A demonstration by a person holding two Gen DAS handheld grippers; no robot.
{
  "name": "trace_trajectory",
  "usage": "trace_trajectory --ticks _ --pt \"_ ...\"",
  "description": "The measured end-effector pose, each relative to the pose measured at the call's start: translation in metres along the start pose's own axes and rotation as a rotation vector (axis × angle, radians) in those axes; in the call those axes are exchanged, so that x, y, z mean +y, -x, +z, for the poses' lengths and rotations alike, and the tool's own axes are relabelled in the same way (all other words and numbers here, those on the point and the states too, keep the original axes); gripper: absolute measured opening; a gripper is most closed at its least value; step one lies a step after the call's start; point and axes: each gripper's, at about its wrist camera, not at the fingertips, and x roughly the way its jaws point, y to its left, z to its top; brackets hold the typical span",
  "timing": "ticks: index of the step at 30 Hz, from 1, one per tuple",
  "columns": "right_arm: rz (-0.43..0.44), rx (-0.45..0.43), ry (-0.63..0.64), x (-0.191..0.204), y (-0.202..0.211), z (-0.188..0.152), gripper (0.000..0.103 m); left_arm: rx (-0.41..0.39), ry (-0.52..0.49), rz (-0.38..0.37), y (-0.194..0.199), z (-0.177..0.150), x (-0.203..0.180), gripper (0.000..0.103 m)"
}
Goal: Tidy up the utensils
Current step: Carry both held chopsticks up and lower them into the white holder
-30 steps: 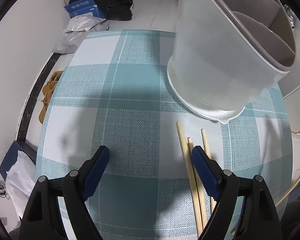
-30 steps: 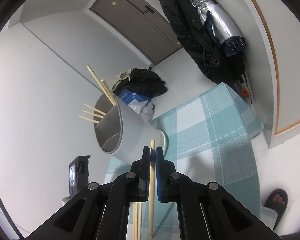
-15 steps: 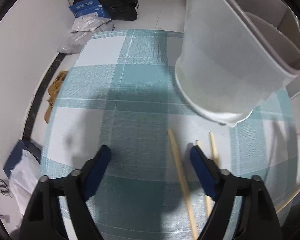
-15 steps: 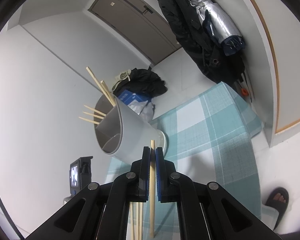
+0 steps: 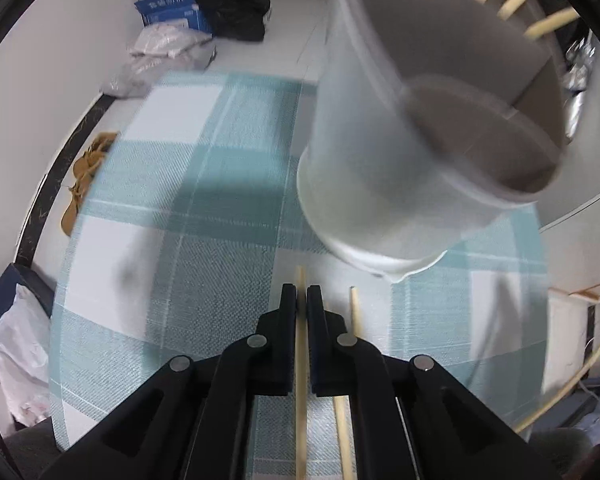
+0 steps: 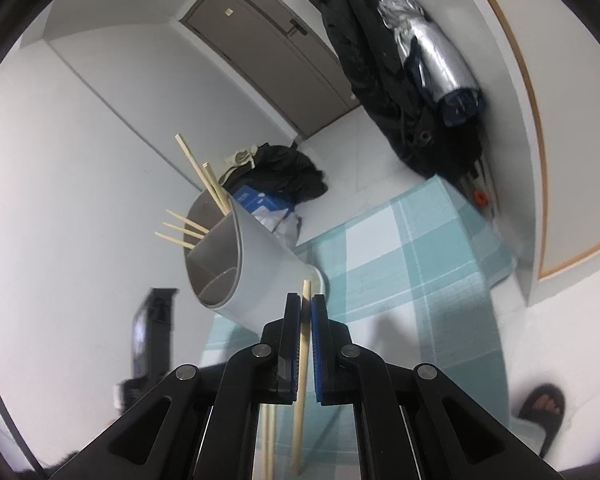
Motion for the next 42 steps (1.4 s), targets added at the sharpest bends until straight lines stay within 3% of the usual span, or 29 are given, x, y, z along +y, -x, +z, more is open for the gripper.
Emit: trace_trajectory --ticks 10,14,18,23,31,42 --pt "-0.013 -0.068 0.156 0.043 0.018 -0.014 0.004 -0.326 -0.07 -0.162 0.097 -0.032 0.003 0.001" --pt "-0.033 -0.096 0.237 0.067 0.023 -0.022 0.004 -0.387 -0.108 -0.225 0.115 -0.043 0.003 0.001" --pt "-0.056 -0.117 0.302 0.086 0.025 -0.032 0.004 -0.437 -0.139 -0.227 0.126 -0.05 -0.002 0.001" --pt "-0.071 -0.112 0.315 0.096 0.023 -0.037 0.004 -0.461 -0.165 -0.242 0.138 -0.053 -0.005 0.001" --pt "-0.054 -0.109 0.3 0.11 0.024 -0.036 0.004 -0.436 -0.182 -0.265 0.146 -0.05 -0.004 0.001" --pt "-0.001 -0.134 0.314 0.137 0.031 -0.009 0.004 -0.416 -0.163 -0.286 0.165 -0.019 -0.01 0.001"
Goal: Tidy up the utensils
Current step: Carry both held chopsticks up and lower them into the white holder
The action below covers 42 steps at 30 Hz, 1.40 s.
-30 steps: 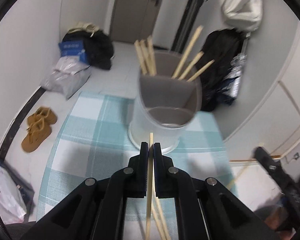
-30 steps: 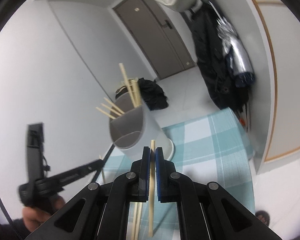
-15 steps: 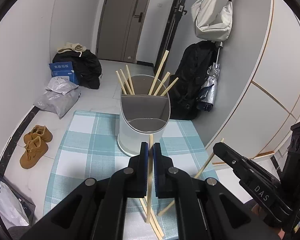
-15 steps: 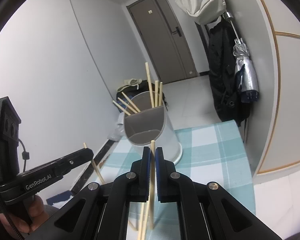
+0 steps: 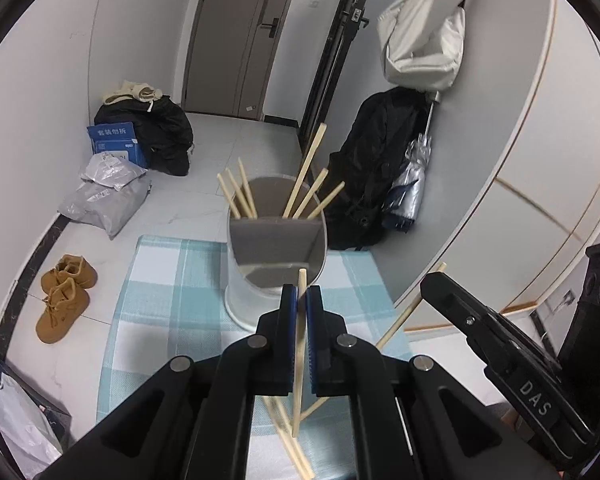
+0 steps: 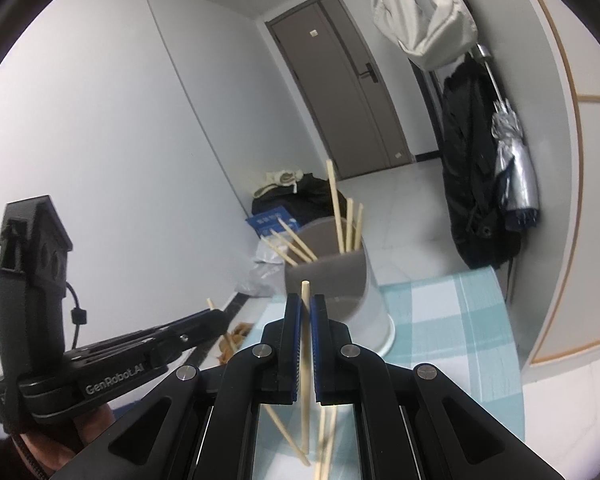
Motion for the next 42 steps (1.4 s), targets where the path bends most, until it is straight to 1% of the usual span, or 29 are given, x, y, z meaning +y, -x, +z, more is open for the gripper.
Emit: trace_trajectory --ticks 3,6,9,15,19,21,24,25,27,30,34,35,37,40,42 --pt "0.014 -0.012 -0.004 0.003 0.001 0.017 0.004 -0.005 0.008 -0.001 0.0 0.014 -0.002 0.001" --pt "0.033 -0.039 0.003 0.007 0.001 0.042 0.004 -0.016 0.022 -0.005 0.0 0.038 -0.002 0.001" --pt "0.036 -0.071 0.042 0.013 0.001 0.067 0.004 -0.044 0.033 -0.004 -0.002 0.062 -0.001 0.001" --pt "0.047 -0.11 0.07 0.013 -0.013 0.114 0.004 -0.083 0.079 -0.02 -0.008 0.106 0.009 0.001" --pt "0.039 -0.136 0.088 0.01 -0.03 0.143 0.004 -0.125 0.081 -0.021 -0.014 0.134 0.013 0.001" --pt "0.036 -0.145 0.092 0.008 -0.039 0.156 0.004 -0.146 0.075 -0.015 -0.018 0.142 0.014 0.001" --pt "0.018 -0.164 0.105 0.005 -0.054 0.17 0.004 -0.212 0.061 0.025 -0.021 0.152 0.017 0.001" --pt "0.012 -0.166 0.108 0.004 -0.059 0.173 0.004 -0.223 0.048 0.033 -0.025 0.154 0.018 0.001" --pt "0.0 -0.165 0.119 0.002 -0.071 0.177 0.004 -0.224 0.023 0.07 -0.036 0.151 0.021 0.001" --pt "-0.032 -0.153 0.153 -0.001 -0.089 0.172 0.004 -0.207 0.01 0.044 -0.049 0.139 0.027 0.001" --pt "-0.029 -0.119 0.165 -0.006 -0.106 0.158 0.004 -0.178 0.007 0.009 -0.061 0.127 0.035 0.001" --pt "-0.026 -0.106 0.166 -0.008 -0.111 0.152 0.004 -0.173 0.01 0.009 -0.063 0.13 0.035 0.001" --pt "-0.029 -0.088 0.174 -0.01 -0.118 0.143 0.004 -0.16 0.015 -0.008 -0.065 0.124 0.039 0.001" --pt "-0.023 -0.066 0.181 -0.014 -0.127 0.127 0.004 -0.139 0.016 -0.012 -0.069 0.117 0.043 0.001" --pt "-0.028 -0.044 0.188 -0.015 -0.134 0.117 0.004 -0.13 0.002 0.002 -0.073 0.113 0.041 0.001"
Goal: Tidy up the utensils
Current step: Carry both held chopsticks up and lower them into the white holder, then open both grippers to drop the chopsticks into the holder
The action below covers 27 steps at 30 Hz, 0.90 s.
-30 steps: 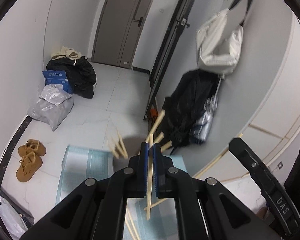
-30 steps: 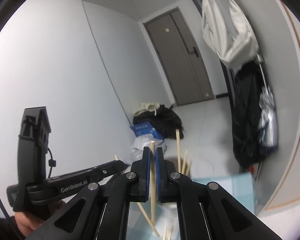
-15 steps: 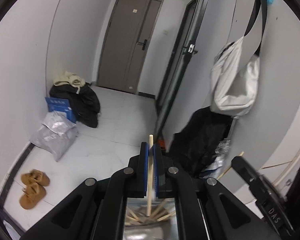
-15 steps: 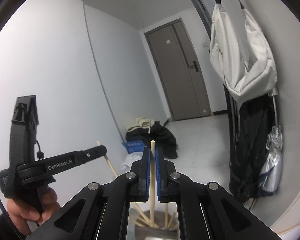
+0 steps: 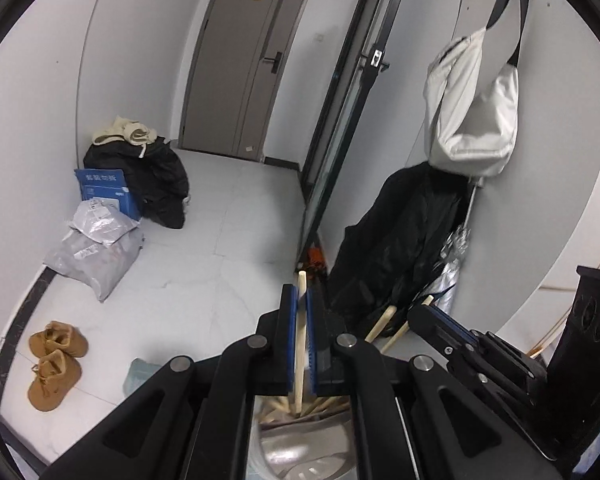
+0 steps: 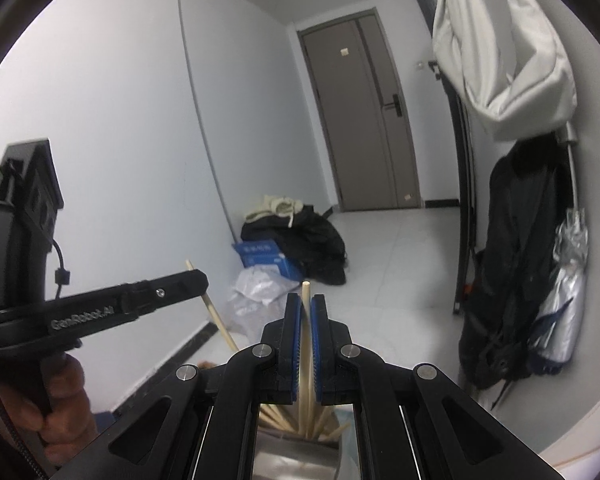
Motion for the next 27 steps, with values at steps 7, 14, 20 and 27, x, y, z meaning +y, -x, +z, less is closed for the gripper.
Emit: trace_trajectory --ticks 7,14,20,27 --pt "0.005 0.071 0.005 0.005 -0.016 -0.029 0.004 0.046 -0.051 0.003 -0.006 -0.023 -0.007 0.001" --pt "0.013 0.144 0.004 0.008 -0.025 -0.045 0.005 0.108 -0.04 -0.035 -0.012 -0.03 -0.004 0.002" --pt "0.042 0.159 -0.02 0.006 -0.011 -0.047 0.009 0.154 -0.002 -0.058 -0.007 -0.036 0.0 0.003" --pt "0.012 0.156 -0.048 0.002 0.022 -0.052 0.016 0.171 0.009 -0.023 0.008 -0.052 -0.006 0.009"
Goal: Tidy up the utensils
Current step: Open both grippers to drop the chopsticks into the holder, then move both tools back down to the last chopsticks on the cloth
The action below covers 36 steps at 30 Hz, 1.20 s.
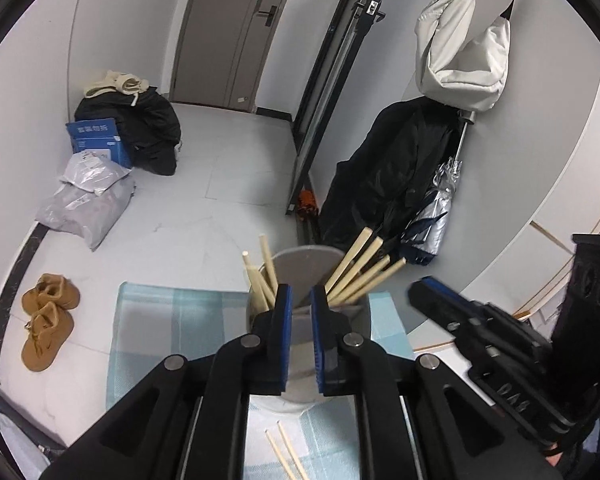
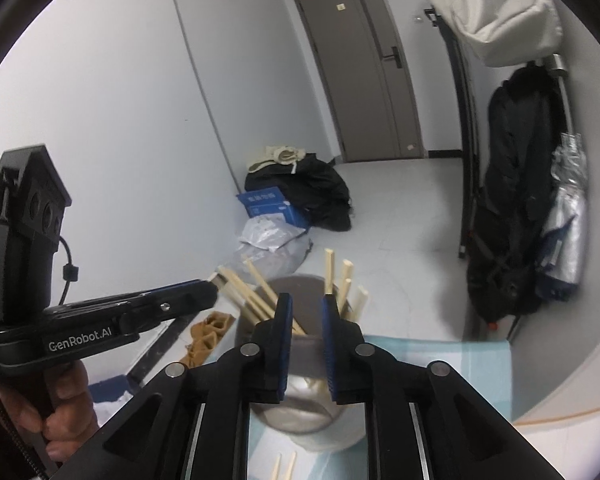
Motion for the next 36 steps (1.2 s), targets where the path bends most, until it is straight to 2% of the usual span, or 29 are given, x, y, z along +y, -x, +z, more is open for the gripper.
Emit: trace_trajectory --ticks 4,5,8,9,13,14,17,20,23,31,36 --pt "-0.013 -0.014 -0.01 0.001 0.02 -0.007 0.019 -0.006 0.019 0.03 0.01 -0.008 -0.004 0.026" --pt "-0.016 -0.018 -0.011 0.002 0.024 -0.009 0.022 -0.013 0.022 0.036 0.013 -0.01 -0.003 0.034" --pt "-0.028 -0.036 -0.02 0.004 0.039 -0.013 0.03 -0.062 0.028 0.072 0.027 -0.016 -0.006 0.051" --pt "-0.032 -0.044 -0.024 0.005 0.045 -0.015 0.032 -0.086 0.03 0.105 0.034 -0.018 -0.008 0.055" --pt "-0.064 -0.071 -0.024 0.011 0.066 -0.024 0.043 -0.121 0.047 0.077 0.051 -0.027 -0.011 0.06" --pt "-0.068 -0.076 -0.023 0.013 0.07 -0.026 0.045 -0.125 0.051 0.076 0.054 -0.03 -0.011 0.065" --pt "-0.082 -0.085 -0.025 0.018 0.081 -0.036 0.054 -0.153 0.045 0.089 0.065 -0.039 -0.015 0.072" --pt "-0.084 -0.09 -0.028 0.021 0.091 -0.047 0.058 -0.177 0.024 0.118 0.073 -0.048 -0.021 0.08" --pt "-0.09 -0.095 -0.026 0.025 0.097 -0.055 0.067 -0.191 0.028 0.135 0.076 -0.058 -0.023 0.083" --pt "-0.135 -0.098 -0.007 0.031 0.109 -0.083 0.073 -0.188 0.06 0.136 0.076 -0.084 -0.015 0.085" --pt "-0.144 -0.07 -0.001 0.031 0.107 -0.099 0.076 -0.179 0.053 0.16 0.068 -0.1 -0.01 0.085"
